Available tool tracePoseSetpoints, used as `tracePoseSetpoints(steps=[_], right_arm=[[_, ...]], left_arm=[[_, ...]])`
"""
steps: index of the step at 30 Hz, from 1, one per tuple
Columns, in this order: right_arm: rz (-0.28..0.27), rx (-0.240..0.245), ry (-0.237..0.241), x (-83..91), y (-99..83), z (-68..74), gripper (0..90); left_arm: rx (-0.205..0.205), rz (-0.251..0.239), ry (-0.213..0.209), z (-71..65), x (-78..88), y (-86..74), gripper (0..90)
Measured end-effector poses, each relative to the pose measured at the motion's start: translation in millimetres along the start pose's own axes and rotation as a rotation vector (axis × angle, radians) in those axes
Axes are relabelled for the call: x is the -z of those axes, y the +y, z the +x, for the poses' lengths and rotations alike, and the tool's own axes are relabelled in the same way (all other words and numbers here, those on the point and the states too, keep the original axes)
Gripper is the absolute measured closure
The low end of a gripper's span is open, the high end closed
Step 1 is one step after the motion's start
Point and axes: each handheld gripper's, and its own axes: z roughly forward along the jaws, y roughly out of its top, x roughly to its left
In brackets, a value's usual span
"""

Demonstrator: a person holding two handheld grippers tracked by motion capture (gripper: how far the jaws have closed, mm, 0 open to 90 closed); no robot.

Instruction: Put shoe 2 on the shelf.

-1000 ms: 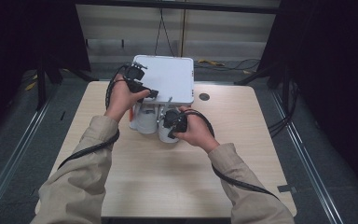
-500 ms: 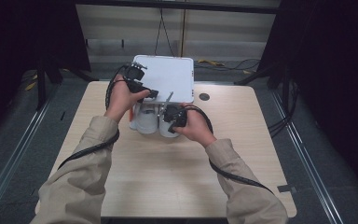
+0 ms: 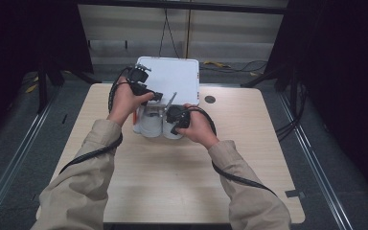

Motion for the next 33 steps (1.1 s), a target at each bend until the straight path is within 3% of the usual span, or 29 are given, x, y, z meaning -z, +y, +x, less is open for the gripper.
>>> tracePoseSetpoints(steps=[7, 9, 11, 12, 16, 25, 27, 33], right_arm=[[-0.001, -0.003, -0.012, 0.3, -1.5, 1.3, 90.0], [-0.004, -0.042, 0.039, 3.2, -5.5, 0.4, 89.3], [-0.021, -0.096, 0.065, 8.1, -10.4, 1.5, 81.5], [-0.016, -0.084, 0.083, 10.1, -12.5, 2.8, 79.5], [-0.026, -0.104, 0.077, 20.1, -20.9, 8.1, 71.7], [-0.048, -0.156, 0.069, 31.9, -43.2, 20.8, 41.0], [-0.051, -0.145, 0.069, 34.0, -49.4, 22.9, 38.0], [-0.058, -0.186, 0.086, 39.9, -67.5, 29.6, 31.3]], left_arm=[[-0.005, -0.002, 0.000, 0.4, 0.4, -0.6, 22.7], [-0.005, 0.001, -0.002, 0.5, 0.4, -0.2, 22.7], [-0.007, 0.007, -0.001, 0.8, 0.3, 0.6, 22.7], [-0.012, 0.013, 0.001, 0.9, 0.5, 1.1, 22.7], [-0.012, 0.016, 0.001, 0.8, 0.5, 1.4, 22.7], [-0.020, 0.039, -0.018, 4.5, 4.1, 3.1, 26.4], [-0.017, 0.052, -0.019, 3.8, 5.1, 4.2, 26.3], [0.006, 0.059, -0.030, 0.8, 10.2, 1.6, 25.2]])
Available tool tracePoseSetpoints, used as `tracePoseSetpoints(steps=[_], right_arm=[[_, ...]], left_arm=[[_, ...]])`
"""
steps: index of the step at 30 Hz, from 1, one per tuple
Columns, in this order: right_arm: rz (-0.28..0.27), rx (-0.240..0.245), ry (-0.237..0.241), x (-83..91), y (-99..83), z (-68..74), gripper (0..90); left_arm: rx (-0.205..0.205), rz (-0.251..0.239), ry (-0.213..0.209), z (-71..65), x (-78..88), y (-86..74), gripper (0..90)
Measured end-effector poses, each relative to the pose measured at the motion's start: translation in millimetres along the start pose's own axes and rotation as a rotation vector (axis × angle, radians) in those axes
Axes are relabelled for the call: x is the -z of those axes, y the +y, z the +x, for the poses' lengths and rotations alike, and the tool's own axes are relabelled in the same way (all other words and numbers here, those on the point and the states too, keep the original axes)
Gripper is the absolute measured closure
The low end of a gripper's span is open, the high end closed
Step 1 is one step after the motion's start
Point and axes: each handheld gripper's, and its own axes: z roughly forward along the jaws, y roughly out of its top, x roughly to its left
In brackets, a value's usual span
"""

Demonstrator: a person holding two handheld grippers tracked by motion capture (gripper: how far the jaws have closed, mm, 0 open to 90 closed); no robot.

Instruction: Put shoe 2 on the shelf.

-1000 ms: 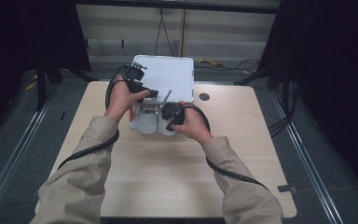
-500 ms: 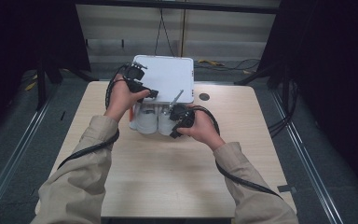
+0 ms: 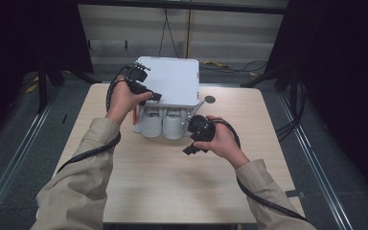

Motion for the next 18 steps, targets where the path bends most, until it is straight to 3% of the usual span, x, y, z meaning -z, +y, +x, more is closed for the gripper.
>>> tracePoseSetpoints(steps=[7, 18], right_arm=[[0.013, -0.025, -0.003, 7.5, -19.0, 2.7, 28.8], [0.018, -0.061, -0.011, 14.9, -40.0, 3.1, 27.3]], left_arm=[[-0.004, 0.047, -0.023, -3.4, 17.4, -10.4, 24.5], [-0.020, 0.032, -0.029, -2.9, 42.1, -33.9, 23.6]])
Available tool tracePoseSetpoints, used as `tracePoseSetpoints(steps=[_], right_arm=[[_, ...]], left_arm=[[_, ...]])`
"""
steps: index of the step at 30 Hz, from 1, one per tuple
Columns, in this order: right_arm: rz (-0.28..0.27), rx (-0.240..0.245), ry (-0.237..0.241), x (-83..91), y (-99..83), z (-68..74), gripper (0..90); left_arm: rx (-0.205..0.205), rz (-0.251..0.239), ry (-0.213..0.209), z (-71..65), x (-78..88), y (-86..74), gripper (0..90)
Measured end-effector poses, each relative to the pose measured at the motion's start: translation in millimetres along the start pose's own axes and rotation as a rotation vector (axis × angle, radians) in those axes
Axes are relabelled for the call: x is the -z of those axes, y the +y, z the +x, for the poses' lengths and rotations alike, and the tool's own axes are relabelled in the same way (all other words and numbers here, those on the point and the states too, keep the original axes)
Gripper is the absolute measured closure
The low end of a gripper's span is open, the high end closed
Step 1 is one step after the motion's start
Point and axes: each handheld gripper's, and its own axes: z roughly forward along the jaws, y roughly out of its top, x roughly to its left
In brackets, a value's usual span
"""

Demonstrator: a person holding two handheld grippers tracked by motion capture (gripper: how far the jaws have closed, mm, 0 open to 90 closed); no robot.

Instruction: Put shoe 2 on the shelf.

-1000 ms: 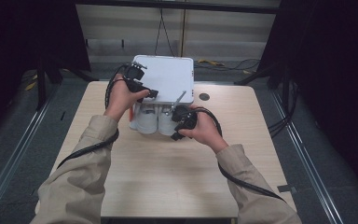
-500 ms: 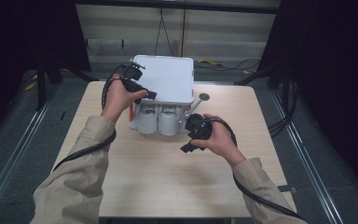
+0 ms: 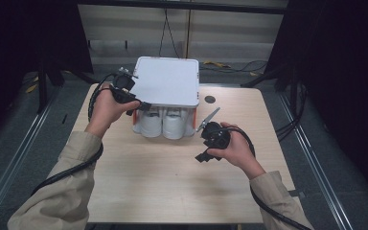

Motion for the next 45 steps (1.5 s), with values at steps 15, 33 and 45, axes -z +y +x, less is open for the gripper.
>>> tracePoseSetpoints(steps=[15, 33, 45], right_arm=[[0.006, -0.047, -0.004, 3.2, -32.7, -3.3, 25.7], [-0.007, -0.077, -0.042, 2.2, -71.7, -1.2, 23.7], [-0.048, -0.172, -0.076, 12.0, -104.0, 5.3, 19.7]], left_arm=[[0.006, 0.039, -0.039, -5.5, -3.3, -49.5, 23.4], [0.008, 0.068, -0.065, -4.7, -19.2, -105.6, 23.0], [-0.015, 0.084, -0.070, -10.3, -24.5, -141.0, 22.6]])
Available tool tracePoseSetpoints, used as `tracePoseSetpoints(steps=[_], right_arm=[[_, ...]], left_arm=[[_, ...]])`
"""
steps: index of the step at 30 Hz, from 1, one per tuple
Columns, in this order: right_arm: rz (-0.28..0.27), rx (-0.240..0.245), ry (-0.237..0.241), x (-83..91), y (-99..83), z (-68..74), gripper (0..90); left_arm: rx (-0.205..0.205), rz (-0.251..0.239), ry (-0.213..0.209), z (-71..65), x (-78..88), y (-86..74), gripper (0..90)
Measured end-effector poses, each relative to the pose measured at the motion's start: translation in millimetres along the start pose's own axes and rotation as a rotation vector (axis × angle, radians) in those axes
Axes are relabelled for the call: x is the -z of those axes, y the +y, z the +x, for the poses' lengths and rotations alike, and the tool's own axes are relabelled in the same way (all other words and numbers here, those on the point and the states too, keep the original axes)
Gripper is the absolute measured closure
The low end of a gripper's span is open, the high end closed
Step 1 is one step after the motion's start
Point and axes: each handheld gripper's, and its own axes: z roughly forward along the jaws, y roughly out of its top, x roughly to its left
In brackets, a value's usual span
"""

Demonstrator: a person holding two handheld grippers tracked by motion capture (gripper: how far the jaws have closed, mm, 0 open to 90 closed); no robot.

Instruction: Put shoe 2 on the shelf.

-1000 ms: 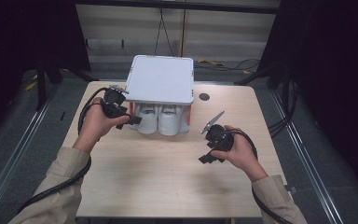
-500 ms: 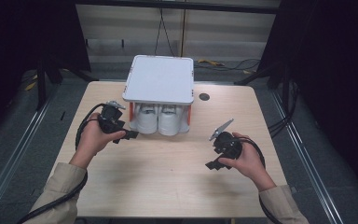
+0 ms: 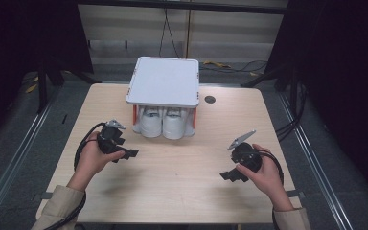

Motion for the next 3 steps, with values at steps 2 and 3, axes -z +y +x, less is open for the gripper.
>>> tracePoseSetpoints(steps=[2, 3], right_arm=[[0.012, -0.011, -0.019, -1.4, -6.6, 0.4, 19.7], [0.007, -0.014, -0.033, -1.8, -10.0, 0.2, 19.7]], left_arm=[[-0.004, -0.001, -0.002, -1.4, -0.2, -3.2, 22.5], [-0.004, -0.002, 0.001, -2.2, -0.3, -4.3, 22.5]])
